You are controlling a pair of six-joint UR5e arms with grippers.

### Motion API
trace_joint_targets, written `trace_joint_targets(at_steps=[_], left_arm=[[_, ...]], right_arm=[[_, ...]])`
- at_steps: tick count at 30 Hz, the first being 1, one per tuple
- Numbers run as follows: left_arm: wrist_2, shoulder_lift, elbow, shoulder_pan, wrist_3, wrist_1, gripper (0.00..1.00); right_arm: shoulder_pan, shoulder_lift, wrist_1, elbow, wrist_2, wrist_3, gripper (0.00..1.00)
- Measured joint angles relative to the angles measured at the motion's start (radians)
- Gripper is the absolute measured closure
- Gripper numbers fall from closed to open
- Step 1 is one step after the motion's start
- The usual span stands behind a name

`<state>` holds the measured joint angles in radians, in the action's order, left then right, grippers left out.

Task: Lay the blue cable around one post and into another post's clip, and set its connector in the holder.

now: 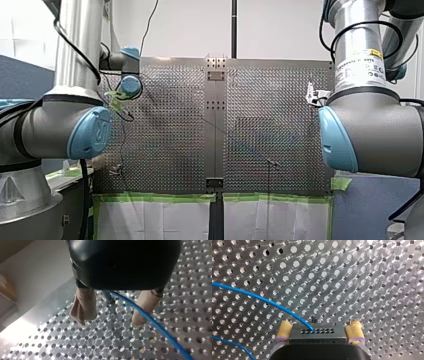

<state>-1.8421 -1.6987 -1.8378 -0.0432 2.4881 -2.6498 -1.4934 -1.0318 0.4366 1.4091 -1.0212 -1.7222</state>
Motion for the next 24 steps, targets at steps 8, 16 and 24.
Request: trace_joint_targets(at_steps=[8,16,24], left_arm=[[0.007,0.021,-0.047,0.003,0.001,-0.020,0.00],[-0.007,0.055,-0.104,0.002,0.004,-0.021,0.00],[-0.037,0.099,-0.124,0.003,-0.011,-0.025,0.00]], right_arm=[[0.000,0.000,0.000,0.000,0.000,0.000,0.02],[0.000,0.000,0.000,0.000,0.000,0.000,0.02],[0.000,0.000,0.000,0.000,0.000,0.000,0.02]])
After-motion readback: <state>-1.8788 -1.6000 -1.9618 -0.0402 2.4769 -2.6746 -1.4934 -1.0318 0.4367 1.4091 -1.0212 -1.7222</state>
